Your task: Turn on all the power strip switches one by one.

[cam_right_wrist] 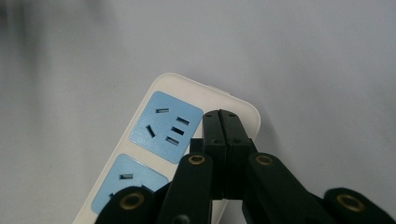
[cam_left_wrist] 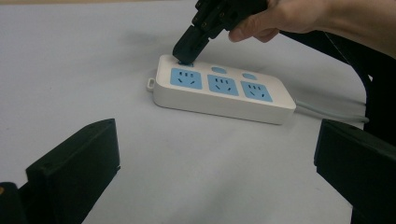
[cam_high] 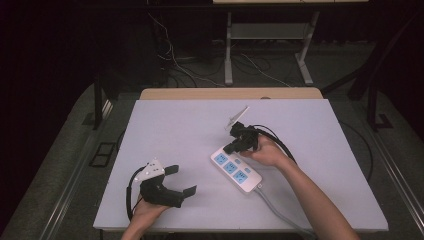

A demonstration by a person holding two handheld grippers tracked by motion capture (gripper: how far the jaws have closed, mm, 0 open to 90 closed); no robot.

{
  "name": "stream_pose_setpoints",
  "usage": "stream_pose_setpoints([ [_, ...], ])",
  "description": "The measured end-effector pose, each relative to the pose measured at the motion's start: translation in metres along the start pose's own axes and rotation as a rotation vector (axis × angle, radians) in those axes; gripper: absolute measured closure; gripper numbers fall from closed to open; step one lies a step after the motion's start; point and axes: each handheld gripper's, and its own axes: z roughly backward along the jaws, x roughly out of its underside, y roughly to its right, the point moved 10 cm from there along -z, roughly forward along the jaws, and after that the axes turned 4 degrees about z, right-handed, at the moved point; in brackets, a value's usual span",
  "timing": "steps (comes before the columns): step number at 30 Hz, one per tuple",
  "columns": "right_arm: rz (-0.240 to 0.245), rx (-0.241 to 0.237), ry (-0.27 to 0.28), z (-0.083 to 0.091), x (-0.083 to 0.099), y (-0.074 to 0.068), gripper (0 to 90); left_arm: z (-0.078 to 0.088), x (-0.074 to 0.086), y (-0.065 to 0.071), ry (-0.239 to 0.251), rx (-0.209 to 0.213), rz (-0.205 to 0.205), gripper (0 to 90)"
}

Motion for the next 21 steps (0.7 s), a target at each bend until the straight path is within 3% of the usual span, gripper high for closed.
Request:
stream_pose_setpoints([
  [5,0.004,0.006,0.011,0.0002,0.0001,-0.0005,90.0,-0.0014,0.0004,-0.0024,-0.004,0.002,0.003,0.0],
  [13,-0.046,-0.037,0.043,0.0015,-0.0004,0.0013,90.0,0.0001,-0.0004,-0.0032,0.002,0.000,0.008,0.0],
  [18,-0.047,-0.028,0.033,0.0035,0.0013,0.0006,90.0,-0.0004,-0.0007,-0.0023,0.003,0.004,0.008,0.0],
  [21,-0.050,-0.031,0.054,0.0085,-0.0011,-0.0006,90.0,0.0000,-0.0008,-0.0017,0.004,0.004,0.008,0.0],
])
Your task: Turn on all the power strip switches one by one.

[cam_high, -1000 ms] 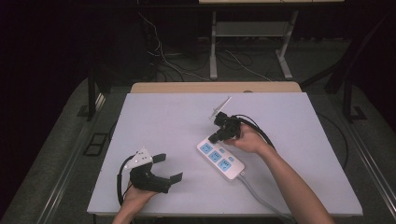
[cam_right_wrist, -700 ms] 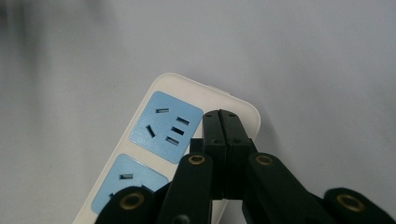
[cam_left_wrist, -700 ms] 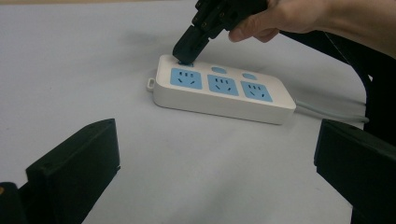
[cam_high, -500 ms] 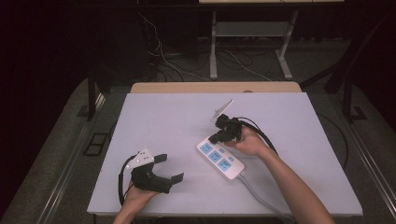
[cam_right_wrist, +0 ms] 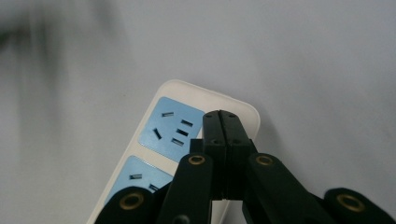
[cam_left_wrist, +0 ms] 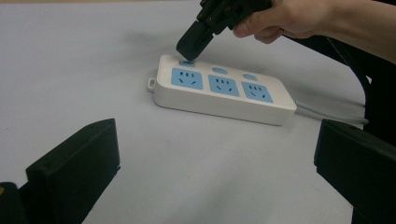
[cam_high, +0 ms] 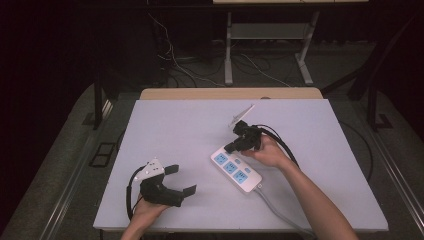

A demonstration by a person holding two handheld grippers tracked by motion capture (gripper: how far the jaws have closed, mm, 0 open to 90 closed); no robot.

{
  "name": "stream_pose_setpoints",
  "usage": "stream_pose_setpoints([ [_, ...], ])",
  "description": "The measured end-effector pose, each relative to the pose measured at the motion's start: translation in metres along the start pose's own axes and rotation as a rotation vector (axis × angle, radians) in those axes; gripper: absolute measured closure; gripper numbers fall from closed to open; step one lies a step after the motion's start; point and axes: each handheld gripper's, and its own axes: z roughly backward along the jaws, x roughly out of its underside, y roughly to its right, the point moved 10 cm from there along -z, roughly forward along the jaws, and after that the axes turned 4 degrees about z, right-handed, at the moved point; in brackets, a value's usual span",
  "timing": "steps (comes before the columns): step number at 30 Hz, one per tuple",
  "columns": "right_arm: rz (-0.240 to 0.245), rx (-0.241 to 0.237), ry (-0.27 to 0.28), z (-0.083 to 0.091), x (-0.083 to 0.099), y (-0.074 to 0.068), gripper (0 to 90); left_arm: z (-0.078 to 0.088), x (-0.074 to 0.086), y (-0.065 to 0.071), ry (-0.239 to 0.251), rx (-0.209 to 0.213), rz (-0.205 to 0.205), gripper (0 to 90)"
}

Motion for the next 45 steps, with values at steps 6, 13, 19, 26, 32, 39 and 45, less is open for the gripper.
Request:
stream_pose_setpoints([
  [6,0.005,0.010,0.026,0.013,-0.003,0.000,90.0,0.000,0.000,0.000,0.003,0.000,0.003,0.0],
  [13,-0.014,0.033,0.052,0.029,-0.001,0.002,87.5,0.000,-0.001,0.000,0.008,0.001,0.006,0.0],
  [19,-0.065,0.080,0.098,0.045,0.001,0.002,57.5,0.000,-0.001,0.002,0.010,0.003,0.008,0.0],
  [26,-0.138,0.106,0.187,0.068,0.008,0.003,15.7,0.000,-0.001,0.002,0.013,0.003,0.011,0.0],
  [32,-0.159,0.147,0.197,0.083,0.020,0.000,0.3,0.001,-0.001,0.002,0.015,0.001,0.011,0.0],
  [39,-0.196,0.153,0.226,0.097,0.039,-0.009,0.3,0.001,-0.001,0.002,0.018,-0.001,0.013,0.0],
  [45,-0.236,0.149,0.252,0.103,0.059,-0.018,0.4,0.003,-0.002,0.002,0.021,-0.004,0.013,0.0],
])
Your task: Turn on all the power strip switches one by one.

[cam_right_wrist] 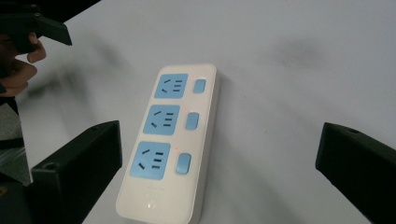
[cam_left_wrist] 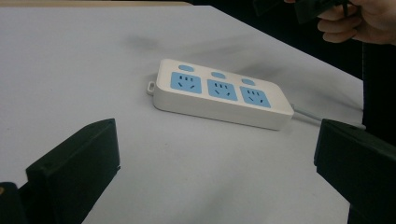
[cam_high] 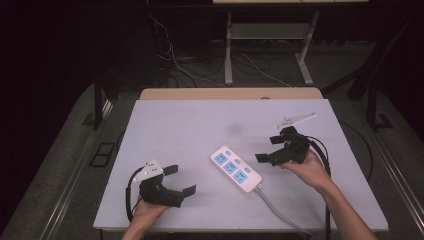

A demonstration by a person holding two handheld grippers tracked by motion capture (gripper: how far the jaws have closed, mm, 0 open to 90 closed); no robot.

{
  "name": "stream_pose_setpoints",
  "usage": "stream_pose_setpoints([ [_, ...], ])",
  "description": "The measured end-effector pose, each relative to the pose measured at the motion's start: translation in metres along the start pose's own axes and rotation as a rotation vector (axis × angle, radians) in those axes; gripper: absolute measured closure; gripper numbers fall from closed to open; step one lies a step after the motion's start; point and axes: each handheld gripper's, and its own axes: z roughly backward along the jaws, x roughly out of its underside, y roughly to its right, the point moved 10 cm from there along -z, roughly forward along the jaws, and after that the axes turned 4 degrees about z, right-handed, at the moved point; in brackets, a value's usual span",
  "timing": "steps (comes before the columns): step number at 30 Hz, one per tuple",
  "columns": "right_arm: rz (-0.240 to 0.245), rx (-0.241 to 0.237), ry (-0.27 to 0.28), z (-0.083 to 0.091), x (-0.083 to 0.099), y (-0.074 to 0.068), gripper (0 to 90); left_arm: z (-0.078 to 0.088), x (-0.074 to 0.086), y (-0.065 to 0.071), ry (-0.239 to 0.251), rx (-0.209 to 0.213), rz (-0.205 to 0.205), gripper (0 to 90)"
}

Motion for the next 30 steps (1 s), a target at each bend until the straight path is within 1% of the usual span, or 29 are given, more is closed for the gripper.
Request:
stream_pose_setpoints([
  [9,-0.043,0.003,0.054,0.019,0.026,-0.005,0.4,0.000,0.000,0.000,0.001,-0.002,0.001,0.0],
  [14,-0.063,0.023,0.097,0.028,0.041,-0.010,0.4,0.001,0.000,0.000,0.002,-0.003,0.005,0.0],
  [16,-0.065,0.038,0.115,0.031,0.049,-0.012,0.4,0.001,0.000,0.000,0.003,-0.005,0.003,0.0],
  [19,-0.083,0.056,0.145,0.037,0.060,-0.016,0.4,0.001,0.001,0.000,-0.002,-0.005,0.003,0.0],
  [20,-0.082,0.070,0.153,0.039,0.064,-0.017,0.4,0.000,0.002,0.001,-0.006,-0.005,0.001,0.0],
  [25,-0.089,0.090,0.155,0.042,0.079,-0.019,0.4,-0.001,0.002,0.002,-0.011,0.001,0.000,0.0],
  [27,-0.087,0.097,0.154,0.042,0.085,-0.019,0.4,-0.001,0.003,0.001,-0.014,-0.001,0.000,0.0],
  [30,-0.100,0.105,0.167,0.042,0.092,-0.017,0.4,0.000,0.003,0.000,-0.015,-0.003,0.002,0.0],
])
